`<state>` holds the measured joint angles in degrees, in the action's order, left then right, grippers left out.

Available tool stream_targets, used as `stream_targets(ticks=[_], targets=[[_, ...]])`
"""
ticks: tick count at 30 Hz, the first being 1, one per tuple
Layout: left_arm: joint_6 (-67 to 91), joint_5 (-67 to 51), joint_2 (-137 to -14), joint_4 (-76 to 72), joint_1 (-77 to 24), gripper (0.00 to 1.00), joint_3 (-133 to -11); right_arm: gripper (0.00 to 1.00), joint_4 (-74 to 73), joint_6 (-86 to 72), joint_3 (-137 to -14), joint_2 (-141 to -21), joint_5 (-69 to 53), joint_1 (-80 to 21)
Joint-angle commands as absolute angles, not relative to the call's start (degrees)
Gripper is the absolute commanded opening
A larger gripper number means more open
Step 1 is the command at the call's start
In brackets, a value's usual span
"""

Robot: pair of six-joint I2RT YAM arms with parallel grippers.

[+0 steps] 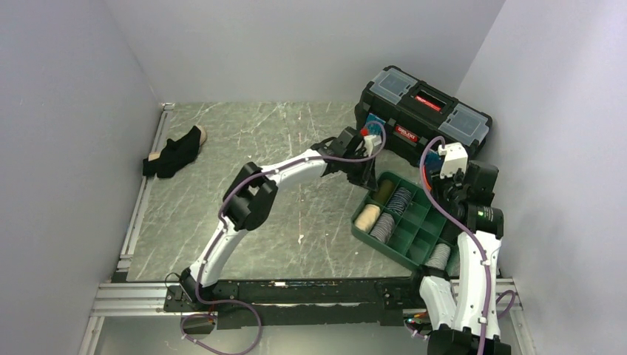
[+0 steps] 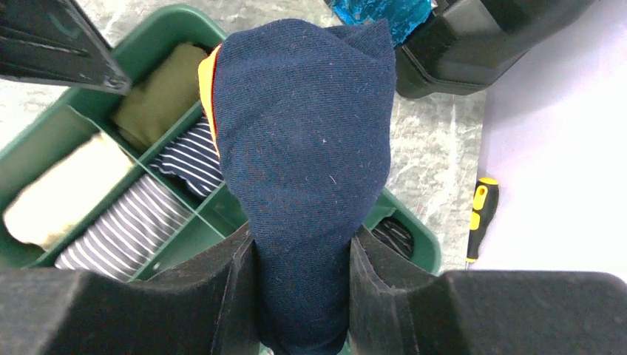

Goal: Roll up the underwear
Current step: Move the storage box to the center of the board.

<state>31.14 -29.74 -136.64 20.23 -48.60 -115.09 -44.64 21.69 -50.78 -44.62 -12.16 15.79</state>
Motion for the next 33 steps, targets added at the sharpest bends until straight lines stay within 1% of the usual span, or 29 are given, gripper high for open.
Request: stream_targets(ticks=[1, 6, 7, 11, 15, 18, 20, 22, 23, 26, 28, 31, 33], targets=[[29.24, -28.87, -131.36, 20.93, -45.59, 0.13, -107.5, 0.0, -43.96, 22.86, -50.71, -44.92, -13.69, 16.1], [28.32, -27.76, -125.07, 18.77, -41.27, 0.01, -98.83, 0.0, -45.12, 24.98, -50.92, -46.21, -18.68, 16.14], [28.39, -27.49, -123.5, 17.89, -40.22, 0.0, -96.56, 0.0, -45.35, 25.28, -50.94, -46.83, -20.22, 16.09], [31.45, -28.64, -118.25, 12.11, -35.41, 0.0, -87.35, 0.0, -45.8, 26.0, -51.86, -51.96, -26.98, 16.03], [36.02, -28.3, -113.47, 7.89, -31.49, 0.0, -79.11, 0.0, -43.48, 25.81, -53.1, -57.76, -31.26, 14.83], [40.46, -28.27, -110.48, 4.28, -30.79, 0.0, -74.73, 0.0, -41.22, 24.67, -54.03, -61.3, -31.09, 11.34], [44.07, -29.84, -110.14, 2.84, -31.03, 0.0, -73.29, 0.0, -39.41, 23.86, -54.2, -63.05, -30.09, 8.63], [48.28, -32.56, -110.15, -2.19, -31.95, 0.0, -71.08, 0.0, -38.68, 23.83, -54.39, -64.62, -29.95, 6.88], [49.71, -33.45, -110.26, -3.16, -32.91, 0.05, -70.52, 0.0, -38.16, 23.79, -54.36, -65.22, -30.21, 6.81], [51.38, -34.74, -110.62, -2.96, -36.42, 0.25, -70.21, 0.0, -38.16, 24.29, -55.05, -66.57, -31.36, 6.73], [53.17, -35.99, -110.51, -3.87, -38.8, 0.36, -69.78, 0.0, -38.36, 24.15, -55.99, -67.44, -31.6, 6.68], [53.0, -36.4, -109.96, -3.43, -41.21, 0.58, -69.74, 0.0, -38.71, 24.0, -56.65, -68.56, -30.66, 6.73], [52.54, -36.25, -109.14, -3.19, -41.92, 0.66, -69.13, 0.0, -39.54, 24.7, -56.49, -69.29, -29.55, 6.7]])
